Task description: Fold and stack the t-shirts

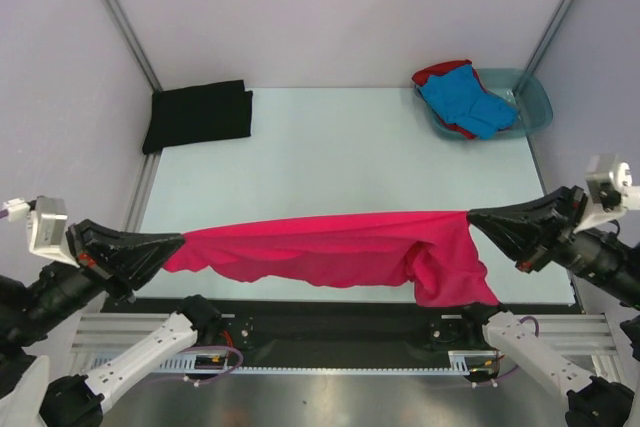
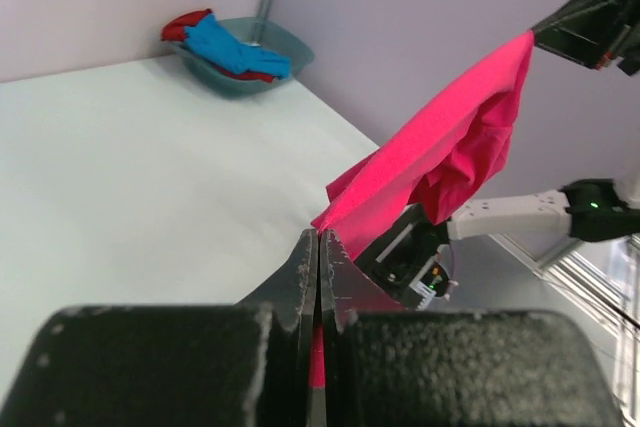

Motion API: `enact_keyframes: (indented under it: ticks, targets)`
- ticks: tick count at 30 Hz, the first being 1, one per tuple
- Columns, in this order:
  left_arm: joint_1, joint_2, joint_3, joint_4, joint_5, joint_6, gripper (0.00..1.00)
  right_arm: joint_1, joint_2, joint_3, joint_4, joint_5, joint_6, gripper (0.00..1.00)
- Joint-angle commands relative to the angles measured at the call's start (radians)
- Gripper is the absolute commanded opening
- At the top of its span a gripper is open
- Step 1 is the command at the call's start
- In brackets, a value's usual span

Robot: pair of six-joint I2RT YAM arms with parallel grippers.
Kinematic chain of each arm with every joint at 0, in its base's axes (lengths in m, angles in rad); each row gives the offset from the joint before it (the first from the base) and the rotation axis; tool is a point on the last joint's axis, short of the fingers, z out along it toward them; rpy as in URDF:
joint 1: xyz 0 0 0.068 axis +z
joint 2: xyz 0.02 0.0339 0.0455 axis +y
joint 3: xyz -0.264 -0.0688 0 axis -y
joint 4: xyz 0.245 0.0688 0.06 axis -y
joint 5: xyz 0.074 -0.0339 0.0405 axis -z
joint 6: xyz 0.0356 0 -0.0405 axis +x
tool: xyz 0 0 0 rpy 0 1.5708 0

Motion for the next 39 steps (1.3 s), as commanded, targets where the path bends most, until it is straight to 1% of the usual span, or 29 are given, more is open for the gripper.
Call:
enact_keyframes:
  ticks: [1, 4, 5, 7, 10, 11, 14, 15, 17, 18, 19, 20, 21, 23, 24, 25, 26, 27, 29, 30, 31, 32, 33, 34, 36, 37, 38, 39]
  targets:
    - [0.001, 0.04, 0.068, -0.032, 0.075, 0.02, 0.0, -0.015, -0.008, 0.069, 0.059, -0.064, 0.017, 0.0]
    - [0.001, 0.061, 0.129, -0.056, 0.142, 0.023, 0.0, -0.016, -0.015, 0.088, 0.074, -0.058, 0.031, 0.0]
    - [0.001, 0.063, 0.144, -0.064, 0.139, 0.021, 0.01, -0.018, -0.013, 0.089, 0.077, -0.056, 0.036, 0.0]
    - [0.001, 0.066, 0.171, -0.084, 0.104, 0.015, 0.01, -0.018, -0.009, 0.074, 0.082, -0.046, 0.036, 0.0]
    - [0.001, 0.073, 0.143, -0.115, 0.036, 0.012, 0.03, -0.016, 0.016, -0.006, 0.079, 0.037, 0.024, 0.01]
    - [0.001, 0.078, 0.105, -0.121, 0.007, 0.012, 0.04, -0.016, 0.028, -0.042, 0.086, 0.093, 0.025, 0.01]
    - [0.001, 0.099, -0.002, -0.093, -0.079, 0.007, 0.05, -0.018, 0.099, -0.186, 0.111, 0.158, 0.019, 0.0]
    - [0.001, 0.106, -0.095, -0.072, -0.102, -0.003, 0.05, -0.018, 0.119, -0.26, 0.132, 0.181, 0.018, 0.0]
    - [0.001, 0.124, -0.191, 0.0, -0.156, -0.017, 0.03, -0.018, 0.178, -0.322, 0.161, 0.272, 0.024, 0.0]
    - [0.001, 0.127, -0.296, 0.078, -0.16, -0.029, 0.01, -0.018, 0.198, -0.357, 0.201, 0.296, 0.024, 0.0]
    - [0.001, 0.144, -0.343, 0.107, -0.194, -0.04, 0.0, -0.019, 0.212, -0.415, 0.227, 0.328, 0.025, 0.0]
    - [0.001, 0.152, -0.425, 0.134, -0.237, -0.046, 0.0, -0.019, 0.244, -0.446, 0.252, 0.338, 0.022, 0.0]
    - [0.001, 0.158, -0.469, 0.202, -0.261, -0.06, 0.0, -0.019, 0.26, -0.469, 0.305, 0.349, 0.024, 0.0]
    - [0.001, 0.197, -0.53, 0.256, -0.315, -0.066, 0.01, -0.024, 0.303, -0.52, 0.348, 0.388, 0.024, 0.0]
    - [0.001, 0.216, -0.585, 0.319, -0.364, -0.077, 0.0, -0.028, 0.35, -0.532, 0.39, 0.399, 0.022, 0.0]
    - [0.004, 0.233, -0.604, 0.35, -0.372, -0.077, 0.0, -0.033, 0.385, -0.54, 0.407, 0.418, 0.019, 0.0]
    - [0.012, 0.271, -0.624, 0.383, -0.381, -0.075, 0.0, -0.048, 0.416, -0.552, 0.428, 0.418, 0.007, 0.0]
    - [0.021, 0.296, -0.667, 0.461, -0.383, -0.062, 0.0, -0.057, 0.488, -0.552, 0.46, 0.415, 0.004, 0.0]
    - [0.073, 0.357, -0.688, 0.514, -0.383, -0.051, 0.0, -0.085, 0.559, -0.547, 0.493, 0.419, -0.005, 0.0]
    - [0.098, 0.419, -0.704, 0.564, -0.371, -0.037, 0.0, -0.093, 0.64, -0.541, 0.522, 0.419, -0.01, 0.0]
    - [0.146, 0.463, -0.708, 0.591, -0.337, -0.028, 0.0, -0.102, 0.675, -0.534, 0.536, 0.413, -0.018, 0.0]
    - [0.165, 0.496, -0.722, 0.627, -0.326, -0.016, 0.0, -0.111, 0.721, -0.508, 0.563, 0.406, -0.024, 0.0]
    - [0.184, 0.586, -0.721, 0.681, -0.323, 0.007, 0.0, -0.139, 0.761, -0.485, 0.563, 0.408, -0.003, 0.0]
    - [0.217, 0.631, -0.718, 0.706, -0.315, 0.017, 0.0, -0.151, 0.844, -0.462, 0.568, 0.401, 0.007, 0.0]
    - [0.243, 0.737, -0.682, 0.75, -0.314, 0.064, 0.0, -0.172, 0.916, -0.402, 0.596, 0.36, 0.001, 0.0]
    - [0.257, 0.832, -0.666, 0.767, -0.329, 0.079, 0.0, -0.174, 0.992, -0.383, 0.603, 0.365, -0.004, 0.0]
    - [0.268, 0.89, -0.623, 0.781, -0.341, 0.099, 0.0, -0.177, 1.027, -0.362, 0.603, 0.375, -0.005, 0.0]
    - [0.277, 0.941, -0.598, 0.792, -0.354, 0.121, 0.0, -0.183, 1.069, -0.301, 0.596, 0.382, -0.01, 0.0]
